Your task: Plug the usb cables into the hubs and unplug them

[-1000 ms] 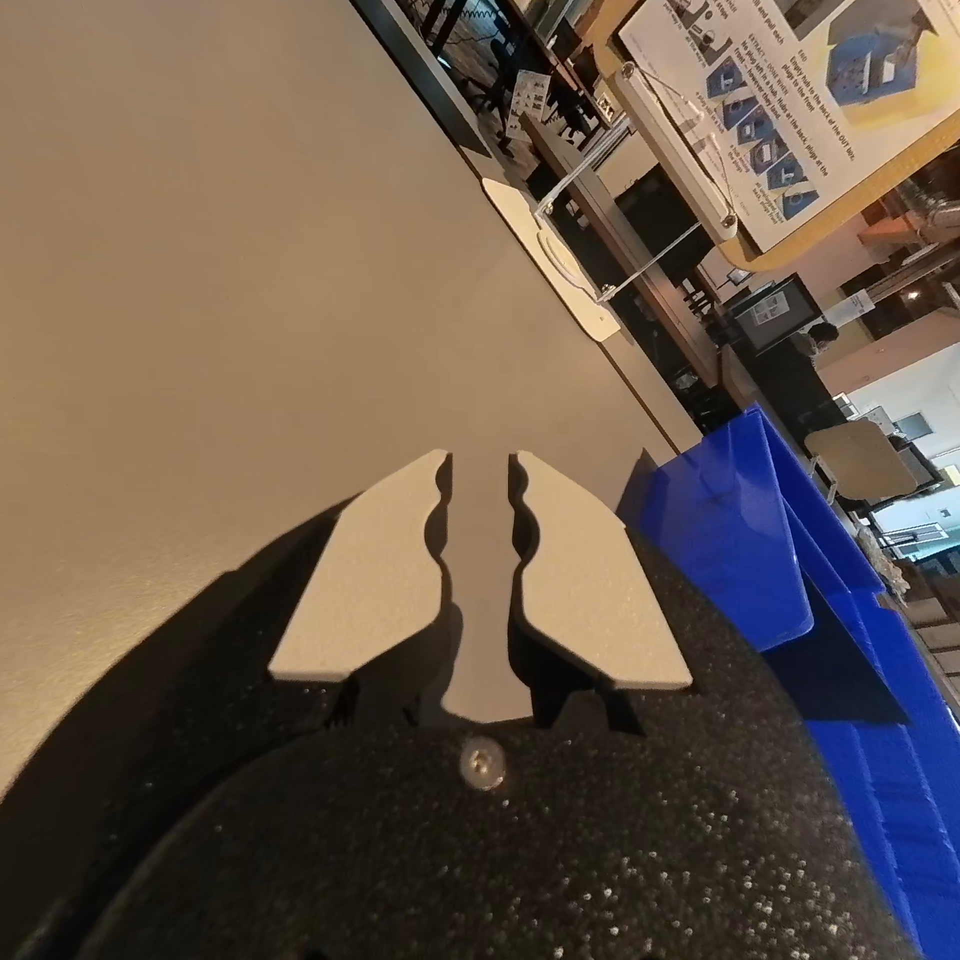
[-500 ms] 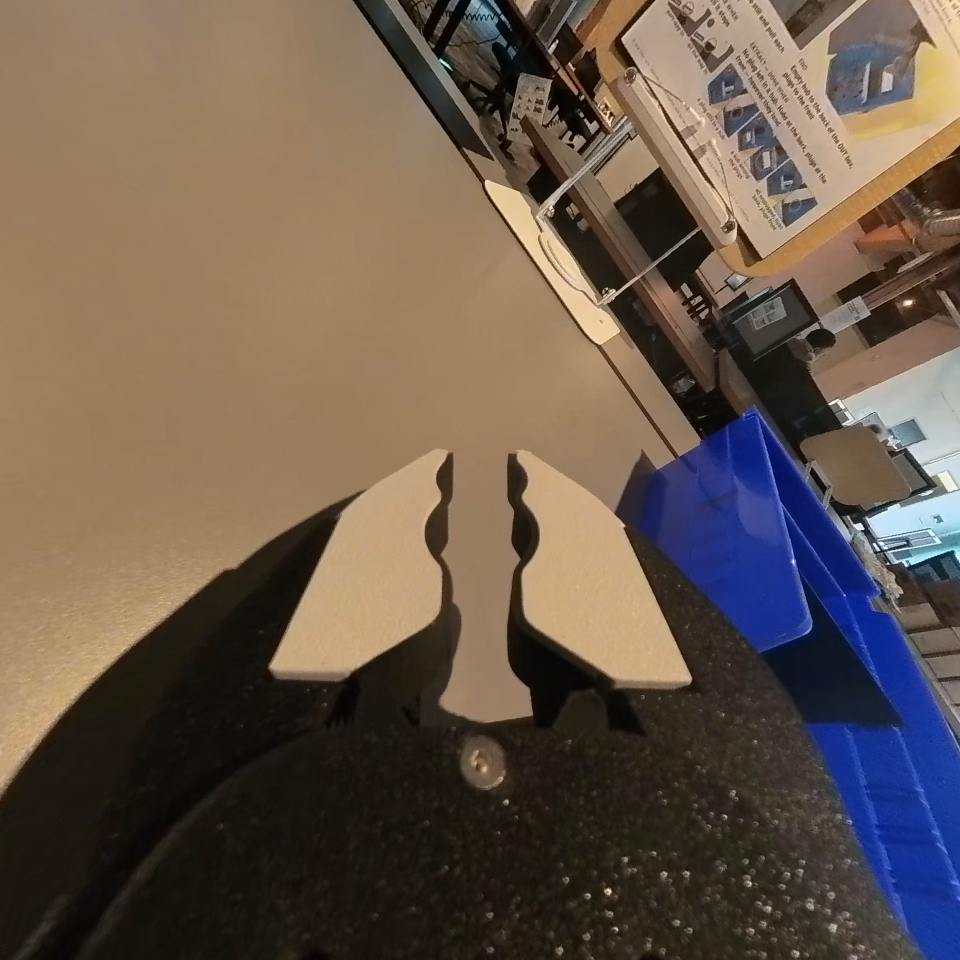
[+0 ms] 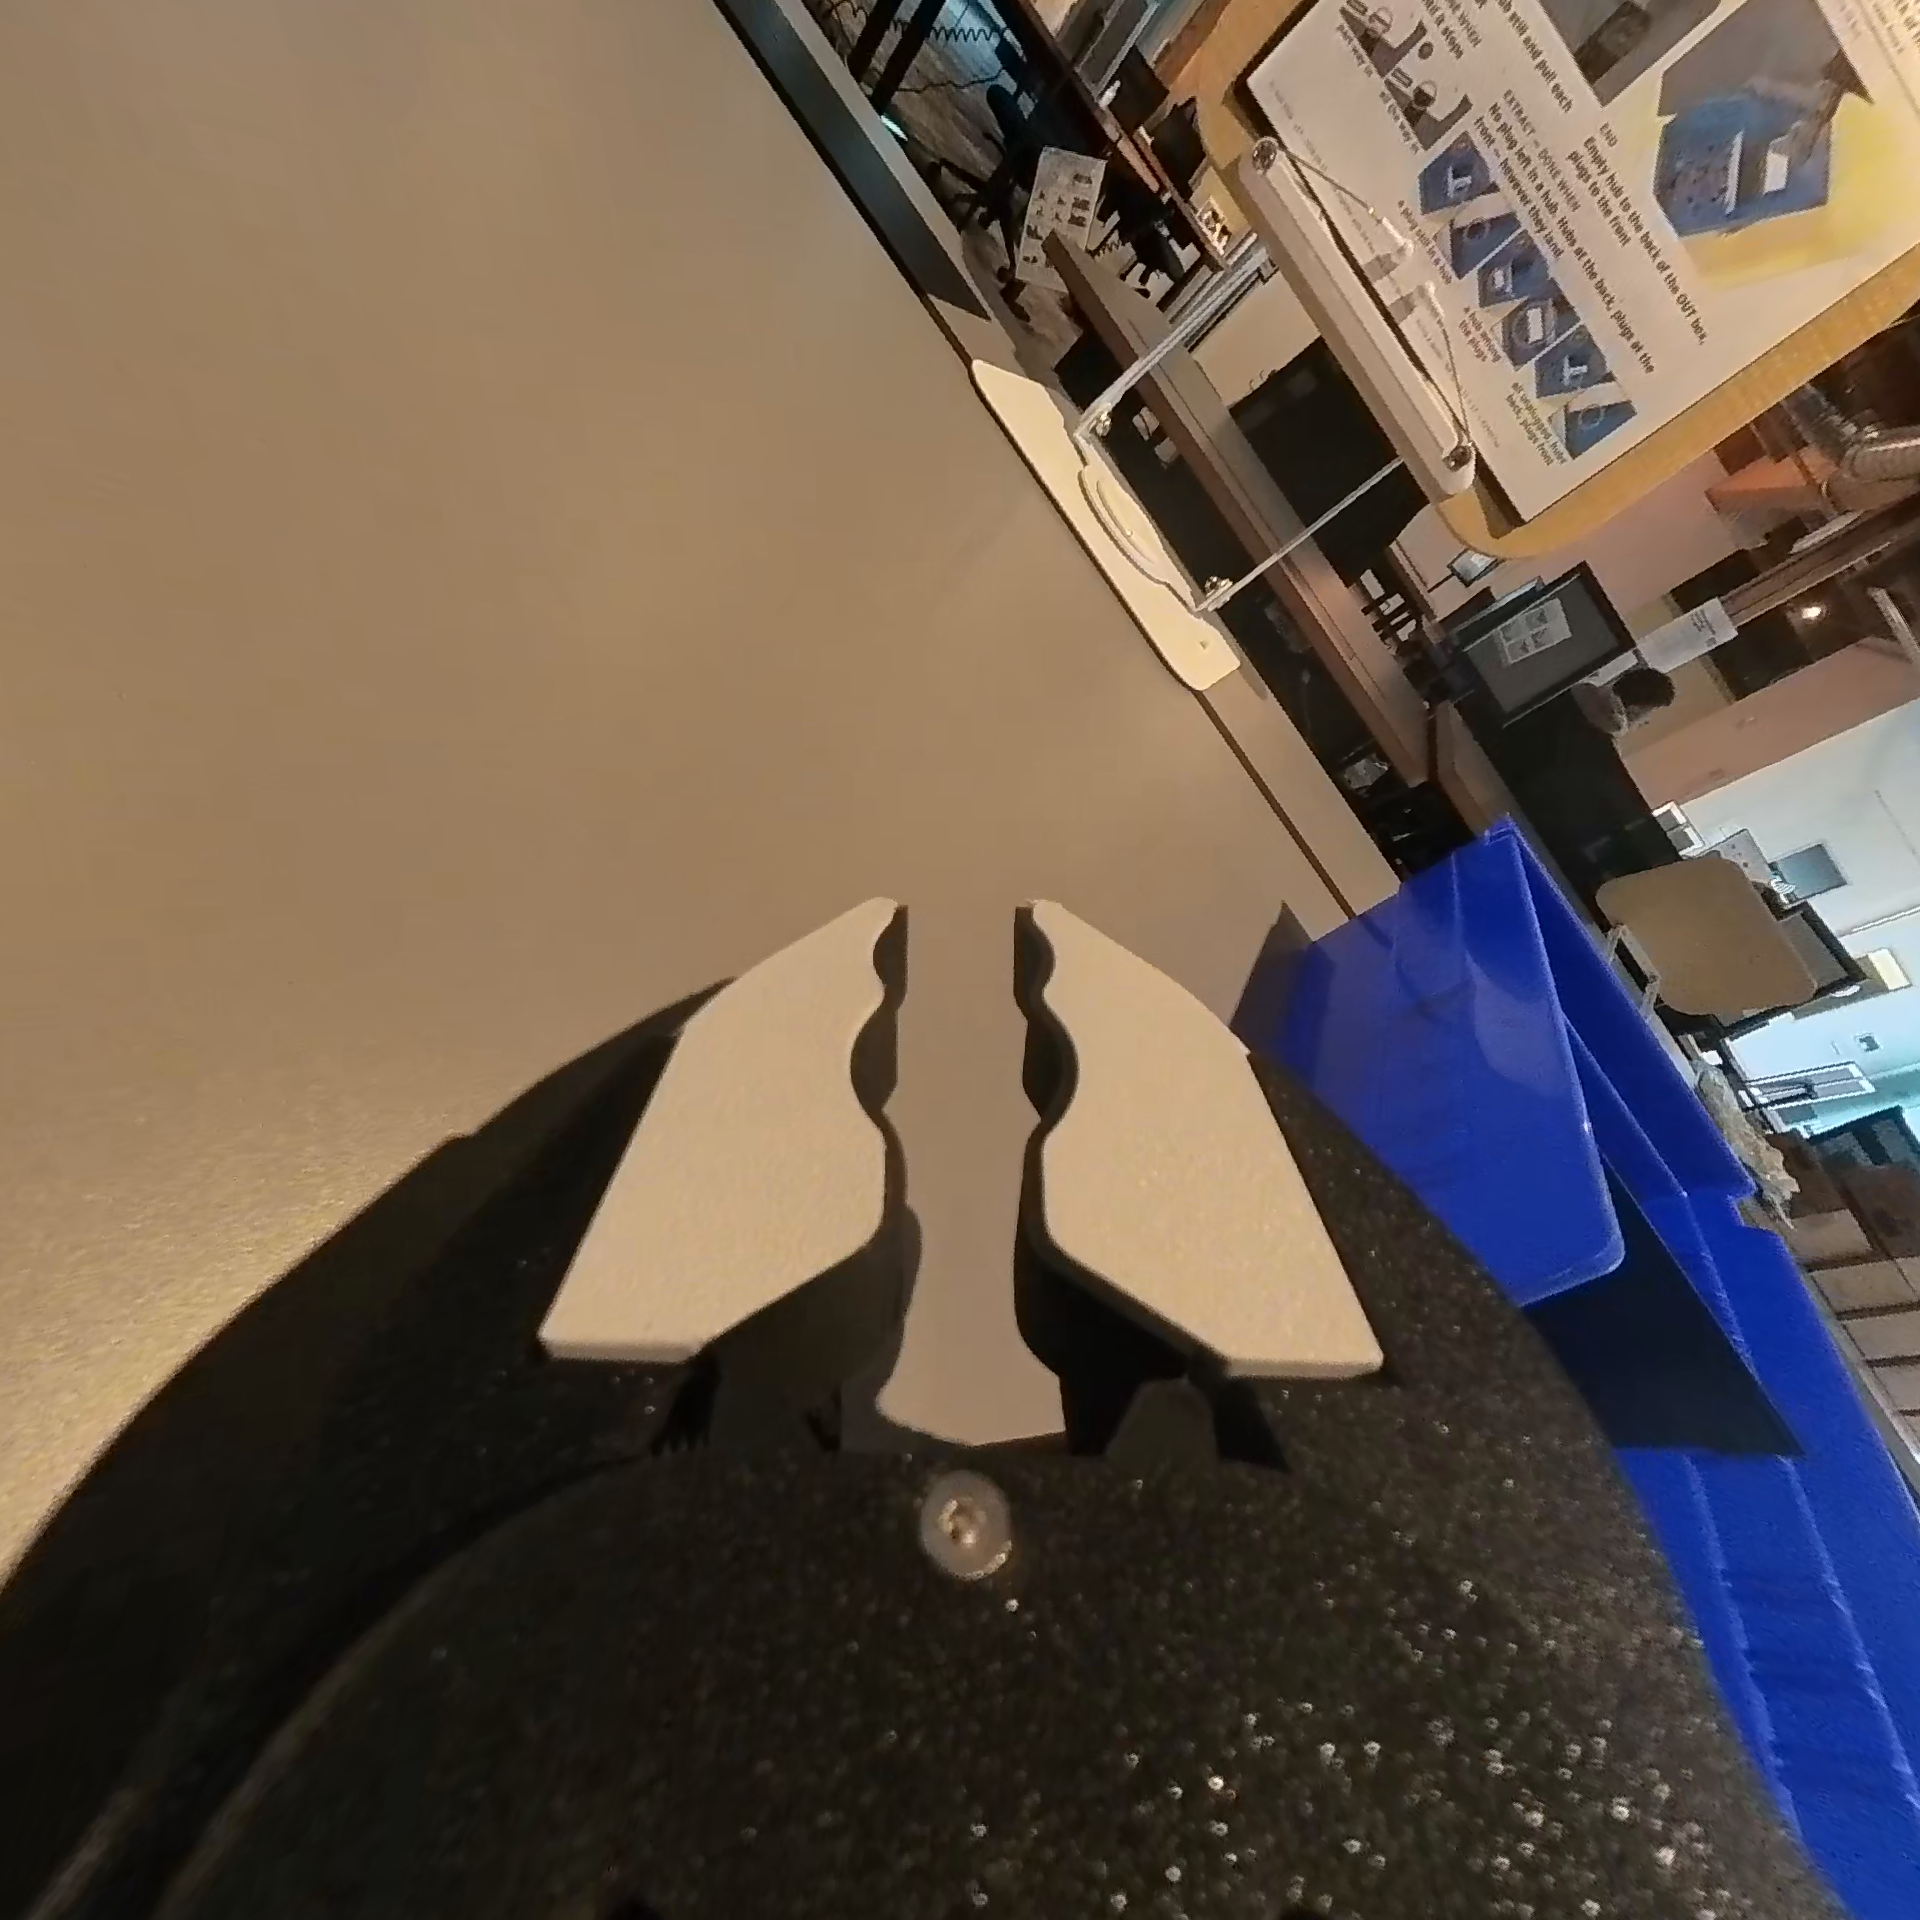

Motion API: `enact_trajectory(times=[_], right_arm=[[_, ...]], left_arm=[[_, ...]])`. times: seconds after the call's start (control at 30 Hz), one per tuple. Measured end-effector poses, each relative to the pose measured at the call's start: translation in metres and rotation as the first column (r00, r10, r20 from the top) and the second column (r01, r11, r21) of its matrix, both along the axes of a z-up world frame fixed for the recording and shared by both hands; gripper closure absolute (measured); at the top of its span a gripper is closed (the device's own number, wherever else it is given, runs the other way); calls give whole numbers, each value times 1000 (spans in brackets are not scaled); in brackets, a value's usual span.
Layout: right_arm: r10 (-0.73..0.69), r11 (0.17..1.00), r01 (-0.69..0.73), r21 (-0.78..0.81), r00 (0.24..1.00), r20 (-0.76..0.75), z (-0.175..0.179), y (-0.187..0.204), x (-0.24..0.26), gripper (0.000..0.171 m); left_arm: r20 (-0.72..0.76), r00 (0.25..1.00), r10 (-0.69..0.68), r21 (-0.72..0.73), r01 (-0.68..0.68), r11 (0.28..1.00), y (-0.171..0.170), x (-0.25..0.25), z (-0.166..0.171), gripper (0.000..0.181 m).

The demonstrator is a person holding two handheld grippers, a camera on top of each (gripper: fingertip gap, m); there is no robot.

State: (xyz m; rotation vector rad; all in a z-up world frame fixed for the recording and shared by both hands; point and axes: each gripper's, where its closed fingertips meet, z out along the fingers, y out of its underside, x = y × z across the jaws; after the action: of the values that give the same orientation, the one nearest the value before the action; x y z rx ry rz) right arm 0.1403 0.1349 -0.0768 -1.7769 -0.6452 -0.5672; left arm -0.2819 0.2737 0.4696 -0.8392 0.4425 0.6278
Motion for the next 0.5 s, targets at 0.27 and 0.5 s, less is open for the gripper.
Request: enact_trajectory(times=[0.27,0.5], right_arm=[[0,1000,0,11,1000,-5,2,0,0,152],[-15,999,16,43,1000,-27,7,-3,4,153]], left_arm=[[106,824,-556,-298,560,773,-41,91,-82,158],[353,507,-787,-577,780,243,-64,193,-278,158]])
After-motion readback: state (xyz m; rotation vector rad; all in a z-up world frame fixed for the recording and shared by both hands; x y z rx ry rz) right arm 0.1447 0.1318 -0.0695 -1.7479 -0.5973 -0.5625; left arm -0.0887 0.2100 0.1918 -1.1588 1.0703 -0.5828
